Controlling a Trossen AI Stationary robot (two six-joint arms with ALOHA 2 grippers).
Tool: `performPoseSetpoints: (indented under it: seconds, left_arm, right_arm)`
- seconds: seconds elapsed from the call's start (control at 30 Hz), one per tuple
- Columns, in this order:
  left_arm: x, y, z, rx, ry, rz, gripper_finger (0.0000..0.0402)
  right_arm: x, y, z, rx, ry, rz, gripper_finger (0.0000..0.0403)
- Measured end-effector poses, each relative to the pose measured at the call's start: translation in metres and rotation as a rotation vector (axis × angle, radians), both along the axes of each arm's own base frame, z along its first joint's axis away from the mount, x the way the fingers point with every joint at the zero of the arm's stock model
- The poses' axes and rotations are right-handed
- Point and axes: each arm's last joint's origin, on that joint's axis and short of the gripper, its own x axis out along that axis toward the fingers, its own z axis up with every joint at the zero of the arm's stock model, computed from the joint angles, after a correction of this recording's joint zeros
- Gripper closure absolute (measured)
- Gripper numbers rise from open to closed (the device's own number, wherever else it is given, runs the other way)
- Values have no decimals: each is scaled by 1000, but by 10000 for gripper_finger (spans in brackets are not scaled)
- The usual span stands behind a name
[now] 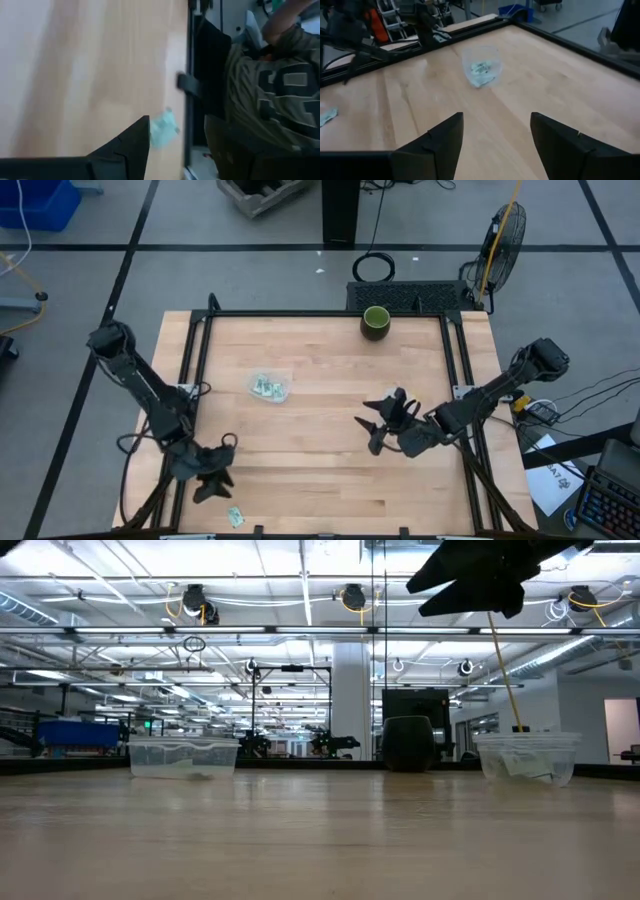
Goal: Pick and place Stevia / Truvia into bins
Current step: Put the white stevia packet into the transparent rectangular container
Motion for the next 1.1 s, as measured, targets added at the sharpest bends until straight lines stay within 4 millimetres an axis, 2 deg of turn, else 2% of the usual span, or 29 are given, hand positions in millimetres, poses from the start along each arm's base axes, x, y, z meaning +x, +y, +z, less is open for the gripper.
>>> performPoseSetpoints:
  seconds: [0.2,0.4,0.57,0.7,0.87,1.1]
  left_arm:
    - [-8,-13,-12,-60,118,108,180]
    - [0,-29,-28,-141,162,146,140]
    - [5,-43,-41,-167,208,140,129]
    - [6,-60,-49,-65,294,120,128]
    - [15,-80,-48,109,339,83,128]
    - [19,-87,-47,312,348,65,128]
  right_arm:
    - [3,-5,1,-64,21,11,175]
    - [4,-7,1,-101,41,22,175]
    - [4,-6,1,-109,57,53,179]
    - [4,-6,1,-114,60,55,180]
    - [4,-8,-3,-125,53,57,180]
    - [2,-11,-13,-97,15,45,182]
